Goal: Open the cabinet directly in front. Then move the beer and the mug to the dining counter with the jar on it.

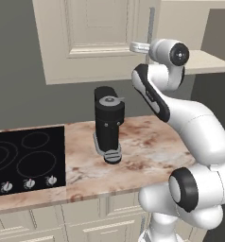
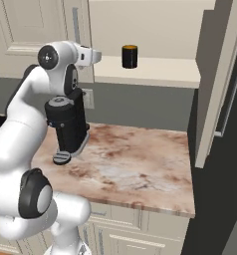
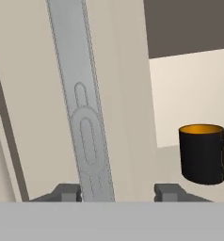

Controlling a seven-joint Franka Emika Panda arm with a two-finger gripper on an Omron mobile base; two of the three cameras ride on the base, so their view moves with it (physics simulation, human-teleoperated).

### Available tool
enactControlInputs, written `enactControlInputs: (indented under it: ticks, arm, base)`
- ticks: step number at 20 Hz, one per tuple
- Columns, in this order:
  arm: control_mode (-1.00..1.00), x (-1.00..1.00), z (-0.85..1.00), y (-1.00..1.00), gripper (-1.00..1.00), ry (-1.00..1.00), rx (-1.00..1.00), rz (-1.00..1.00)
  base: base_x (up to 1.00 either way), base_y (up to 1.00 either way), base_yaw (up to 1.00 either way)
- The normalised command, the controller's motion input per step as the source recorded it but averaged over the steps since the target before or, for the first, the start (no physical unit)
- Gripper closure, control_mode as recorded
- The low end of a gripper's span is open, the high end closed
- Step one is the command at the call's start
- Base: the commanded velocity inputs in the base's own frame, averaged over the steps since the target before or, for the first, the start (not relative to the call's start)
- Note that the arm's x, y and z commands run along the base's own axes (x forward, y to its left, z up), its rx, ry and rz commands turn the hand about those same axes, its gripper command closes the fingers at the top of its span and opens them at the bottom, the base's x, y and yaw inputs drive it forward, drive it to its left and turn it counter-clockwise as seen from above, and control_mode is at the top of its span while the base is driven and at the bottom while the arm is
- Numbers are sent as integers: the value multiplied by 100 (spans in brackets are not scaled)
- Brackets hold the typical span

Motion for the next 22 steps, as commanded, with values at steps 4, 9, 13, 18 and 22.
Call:
enactControlInputs:
  ticks: [4, 9, 13, 18, 22]
  arm:
    - [-100, 0, 0, 0, 100, 0, 0, 0]
    - [-100, 0, 0, 0, 100, 0, 0, 0]
    - [-100, -29, 1, 7, 100, -1, 0, 0]
    - [-100, -62, 18, 36, 100, -6, 0, 0]
    - [-100, -70, 24, 68, 100, -2, 0, 0]
  base:
    - [0, 0, 0]
    - [0, 0, 0]
    - [0, 0, 0]
    - [0, 0, 0]
    - [0, 0, 0]
